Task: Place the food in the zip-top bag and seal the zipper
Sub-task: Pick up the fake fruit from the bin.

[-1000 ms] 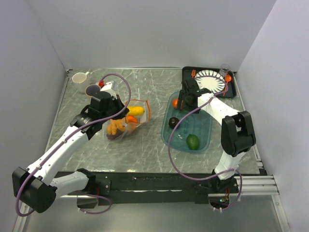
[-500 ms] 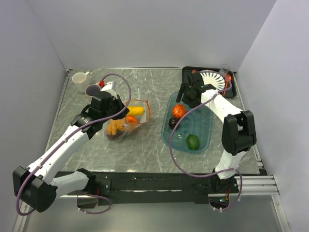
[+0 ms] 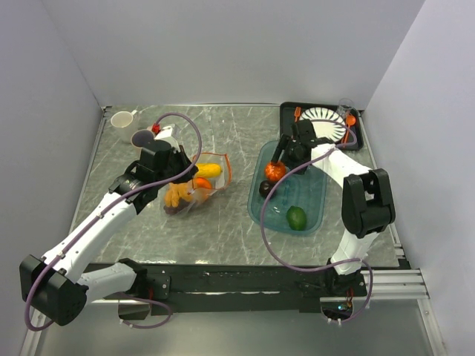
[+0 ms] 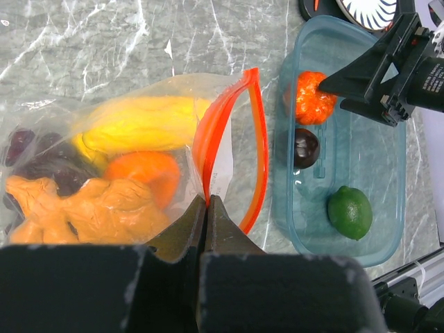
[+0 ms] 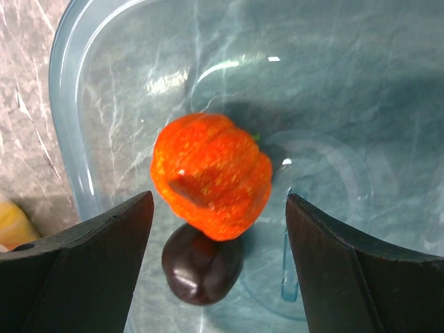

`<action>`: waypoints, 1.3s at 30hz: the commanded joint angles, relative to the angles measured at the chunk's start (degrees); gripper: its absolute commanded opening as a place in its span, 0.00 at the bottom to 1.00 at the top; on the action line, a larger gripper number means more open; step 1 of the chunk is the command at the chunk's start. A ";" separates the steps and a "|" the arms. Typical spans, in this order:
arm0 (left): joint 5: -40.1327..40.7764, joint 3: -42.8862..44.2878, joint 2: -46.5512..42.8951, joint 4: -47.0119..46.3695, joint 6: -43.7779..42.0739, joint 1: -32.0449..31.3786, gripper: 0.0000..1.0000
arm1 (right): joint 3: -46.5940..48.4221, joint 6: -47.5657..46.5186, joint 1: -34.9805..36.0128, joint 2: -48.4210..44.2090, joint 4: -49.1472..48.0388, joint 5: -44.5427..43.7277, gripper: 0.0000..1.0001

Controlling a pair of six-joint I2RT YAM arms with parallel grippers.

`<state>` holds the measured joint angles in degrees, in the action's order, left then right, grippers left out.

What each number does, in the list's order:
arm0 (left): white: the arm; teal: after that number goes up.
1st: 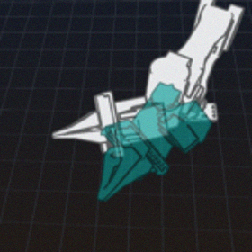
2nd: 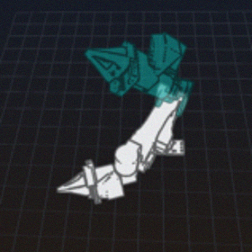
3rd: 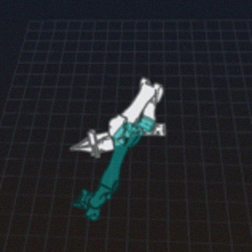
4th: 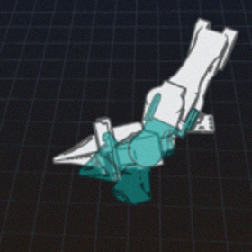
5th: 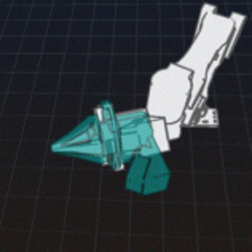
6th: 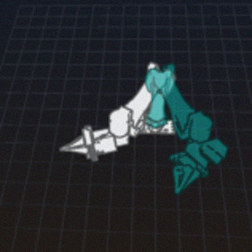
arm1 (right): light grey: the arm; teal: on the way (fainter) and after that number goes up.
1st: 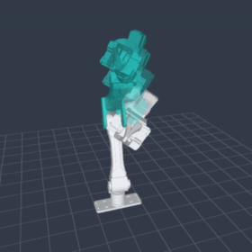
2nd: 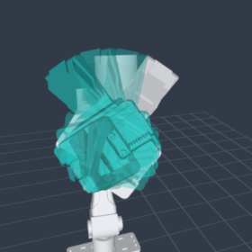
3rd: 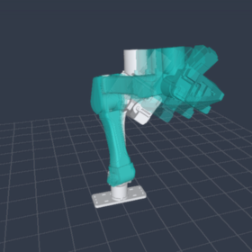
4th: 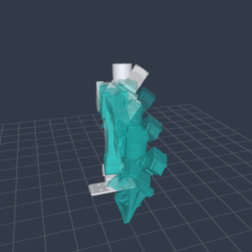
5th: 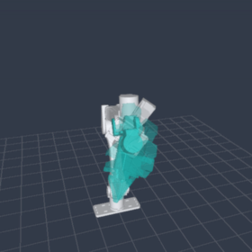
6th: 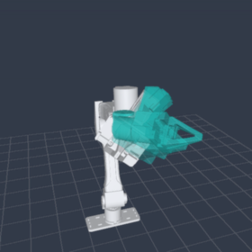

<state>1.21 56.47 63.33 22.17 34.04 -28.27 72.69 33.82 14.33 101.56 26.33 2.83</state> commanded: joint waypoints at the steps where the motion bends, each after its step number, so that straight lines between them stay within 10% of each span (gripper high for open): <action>1: -0.25 1.36 -0.67 -0.47 -0.47 -0.12 0.01 | -2.45 -1.83 -2.37 -1.45 -6.01 4.63 0.85; 12: 0.02 1.98 -0.67 0.06 -0.21 -0.12 0.01 | -7.03 -2.80 -5.19 -0.14 -15.07 18.61 0.85; 31: -0.07 1.89 -0.75 0.15 0.15 -0.20 0.01 | -4.74 -4.38 -5.10 3.56 -11.47 15.36 0.84; 39: -0.25 2.07 -0.31 -0.20 0.15 -0.12 0.01 | -5.36 -4.38 -5.10 1.89 -11.91 15.89 0.57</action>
<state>1.17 56.49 63.40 22.57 34.11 -28.27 66.43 30.20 9.47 104.97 15.35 19.11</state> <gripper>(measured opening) 0.021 0.643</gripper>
